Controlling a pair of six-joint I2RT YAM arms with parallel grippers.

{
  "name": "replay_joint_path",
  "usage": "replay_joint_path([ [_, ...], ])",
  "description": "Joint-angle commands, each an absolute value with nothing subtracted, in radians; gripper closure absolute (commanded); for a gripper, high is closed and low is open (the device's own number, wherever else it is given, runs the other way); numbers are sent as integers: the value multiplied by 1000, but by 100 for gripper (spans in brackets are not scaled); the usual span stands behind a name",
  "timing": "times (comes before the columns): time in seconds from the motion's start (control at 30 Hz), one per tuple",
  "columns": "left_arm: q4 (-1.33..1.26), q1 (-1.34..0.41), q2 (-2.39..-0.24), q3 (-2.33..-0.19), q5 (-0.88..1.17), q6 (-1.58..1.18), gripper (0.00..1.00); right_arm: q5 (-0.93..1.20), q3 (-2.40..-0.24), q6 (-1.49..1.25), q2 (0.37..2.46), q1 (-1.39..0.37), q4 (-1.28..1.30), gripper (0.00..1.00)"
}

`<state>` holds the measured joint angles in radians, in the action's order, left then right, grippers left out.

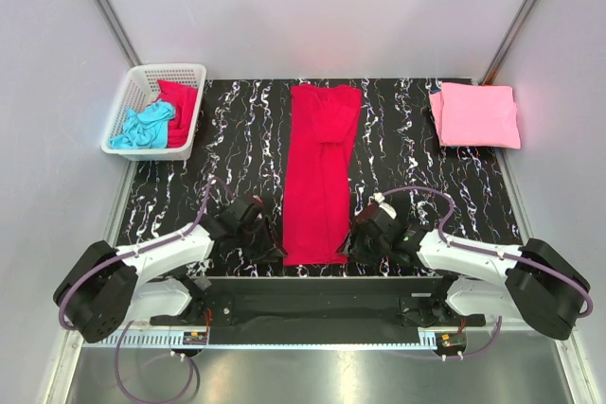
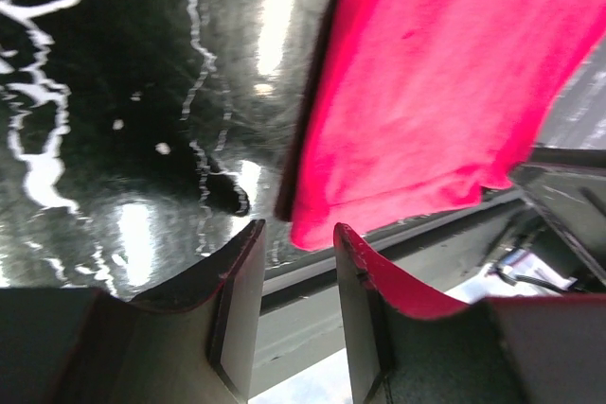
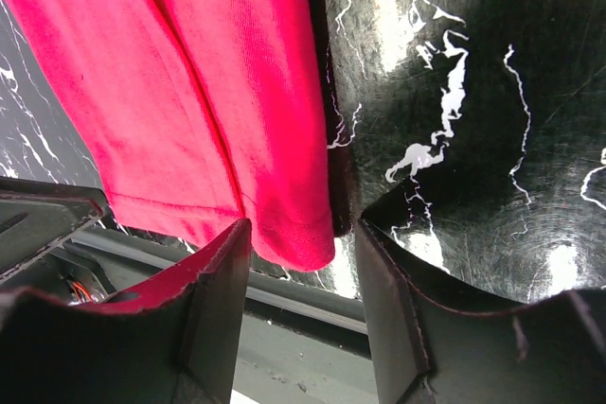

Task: Fold and stack the t-shirts
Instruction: Fold the tshirt

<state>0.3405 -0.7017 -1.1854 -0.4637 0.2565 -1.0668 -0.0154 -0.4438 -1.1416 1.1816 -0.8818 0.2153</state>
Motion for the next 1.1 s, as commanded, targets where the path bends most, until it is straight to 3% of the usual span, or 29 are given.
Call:
replay_joint_path([
  [0.0, 226, -704, -1141, -428, 302, -1124, 60, -71, -413, -1147, 1192, -894, 284, 45],
  [0.37, 118, -706, -1199, -403, 359, -1155, 60, -40, -402, -1151, 1246, -894, 233, 51],
  [0.77, 258, -706, -1172, -431, 270, -1137, 66, -41, -400, -1161, 1244, -894, 244, 59],
  [1.07, 170, -706, -1262, -426, 291, -1118, 77, -31, -410, -1154, 1265, -896, 244, 77],
])
